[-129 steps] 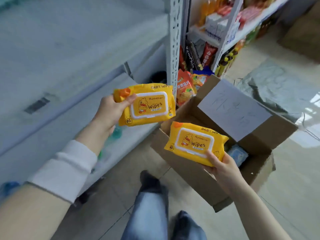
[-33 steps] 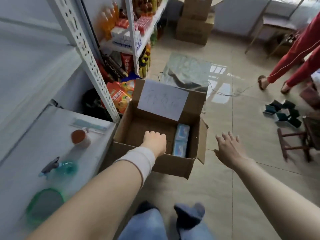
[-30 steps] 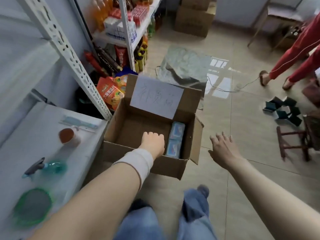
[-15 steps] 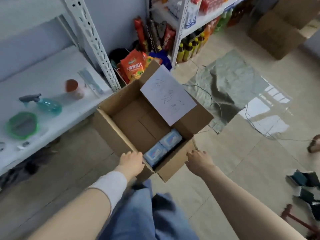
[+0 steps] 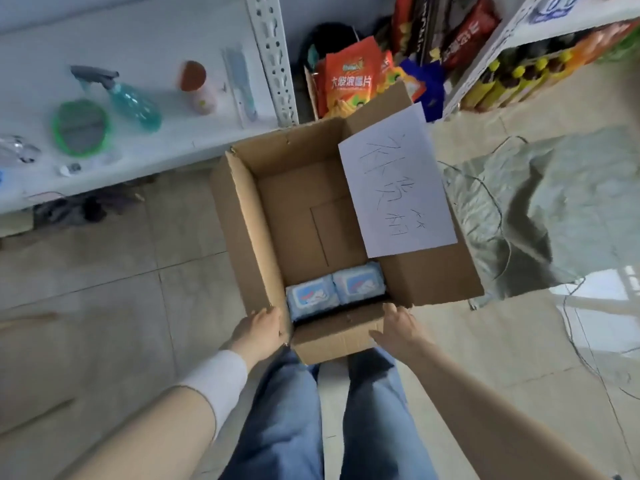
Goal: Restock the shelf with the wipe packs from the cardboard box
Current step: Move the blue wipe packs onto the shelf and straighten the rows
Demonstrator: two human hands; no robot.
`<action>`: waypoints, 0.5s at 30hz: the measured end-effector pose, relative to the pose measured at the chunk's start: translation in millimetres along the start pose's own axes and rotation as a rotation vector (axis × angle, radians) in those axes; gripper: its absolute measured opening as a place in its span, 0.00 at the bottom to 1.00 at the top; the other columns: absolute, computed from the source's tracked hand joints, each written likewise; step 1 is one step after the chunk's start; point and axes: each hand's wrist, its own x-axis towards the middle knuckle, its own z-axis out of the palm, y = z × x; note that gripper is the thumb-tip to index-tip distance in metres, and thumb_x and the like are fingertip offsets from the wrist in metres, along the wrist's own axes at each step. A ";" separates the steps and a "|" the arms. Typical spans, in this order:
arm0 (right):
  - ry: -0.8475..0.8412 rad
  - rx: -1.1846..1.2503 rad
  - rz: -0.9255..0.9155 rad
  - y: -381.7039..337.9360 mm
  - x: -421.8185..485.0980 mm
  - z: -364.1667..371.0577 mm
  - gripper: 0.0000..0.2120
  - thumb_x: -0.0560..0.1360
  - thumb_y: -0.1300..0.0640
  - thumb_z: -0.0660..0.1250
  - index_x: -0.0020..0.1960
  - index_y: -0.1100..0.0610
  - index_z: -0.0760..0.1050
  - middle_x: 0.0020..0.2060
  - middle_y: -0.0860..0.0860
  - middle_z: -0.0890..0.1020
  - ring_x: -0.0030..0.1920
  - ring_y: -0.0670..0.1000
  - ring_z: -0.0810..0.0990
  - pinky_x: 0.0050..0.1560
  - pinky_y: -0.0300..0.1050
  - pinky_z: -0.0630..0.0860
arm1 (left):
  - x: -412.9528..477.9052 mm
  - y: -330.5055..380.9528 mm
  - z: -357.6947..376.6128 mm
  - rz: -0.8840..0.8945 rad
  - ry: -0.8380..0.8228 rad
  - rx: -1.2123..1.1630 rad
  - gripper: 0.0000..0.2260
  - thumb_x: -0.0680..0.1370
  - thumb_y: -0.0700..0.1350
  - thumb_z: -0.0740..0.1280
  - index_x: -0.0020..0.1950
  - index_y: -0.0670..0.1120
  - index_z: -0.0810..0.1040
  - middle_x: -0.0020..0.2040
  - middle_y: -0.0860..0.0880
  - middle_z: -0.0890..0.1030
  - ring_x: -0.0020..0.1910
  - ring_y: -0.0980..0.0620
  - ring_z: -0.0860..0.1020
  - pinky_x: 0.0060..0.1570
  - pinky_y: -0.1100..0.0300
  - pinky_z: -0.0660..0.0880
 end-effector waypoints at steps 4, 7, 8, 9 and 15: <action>0.016 0.023 0.002 8.7 50.9 -6.5 0.36 0.75 0.46 0.65 0.74 0.61 0.53 0.69 0.60 0.65 0.70 0.59 0.63 0.69 0.50 0.61 | 32.2 23.2 20.7 -0.043 0.031 -0.212 0.21 0.78 0.45 0.63 0.69 0.42 0.63 0.66 0.40 0.70 0.65 0.41 0.69 0.60 0.55 0.65; -0.006 0.040 0.057 15.9 97.3 5.4 0.40 0.74 0.44 0.65 0.75 0.63 0.50 0.70 0.61 0.63 0.71 0.60 0.61 0.70 0.49 0.58 | 76.8 37.0 41.5 -0.023 0.020 -0.283 0.26 0.77 0.46 0.65 0.73 0.43 0.58 0.70 0.41 0.66 0.69 0.44 0.64 0.63 0.59 0.58; -0.006 0.046 0.077 18.3 119.9 13.0 0.40 0.74 0.43 0.65 0.74 0.64 0.50 0.69 0.61 0.63 0.71 0.60 0.62 0.70 0.49 0.59 | 100.0 37.3 49.6 -0.020 0.021 -0.282 0.27 0.77 0.46 0.65 0.73 0.44 0.58 0.70 0.42 0.66 0.69 0.45 0.65 0.62 0.59 0.59; 0.005 0.045 0.091 19.5 145.9 21.7 0.39 0.74 0.43 0.65 0.73 0.64 0.52 0.68 0.61 0.64 0.70 0.60 0.64 0.68 0.49 0.62 | 128.1 34.6 57.4 -0.015 0.032 -0.269 0.28 0.76 0.47 0.66 0.73 0.44 0.58 0.69 0.42 0.67 0.68 0.45 0.66 0.62 0.59 0.60; 0.105 0.010 0.173 23.0 256.4 83.3 0.42 0.74 0.47 0.67 0.76 0.62 0.46 0.69 0.61 0.62 0.68 0.59 0.65 0.66 0.53 0.67 | 263.3 3.8 93.9 -0.003 -0.108 0.014 0.36 0.68 0.56 0.73 0.68 0.41 0.63 0.64 0.39 0.69 0.63 0.41 0.69 0.61 0.52 0.67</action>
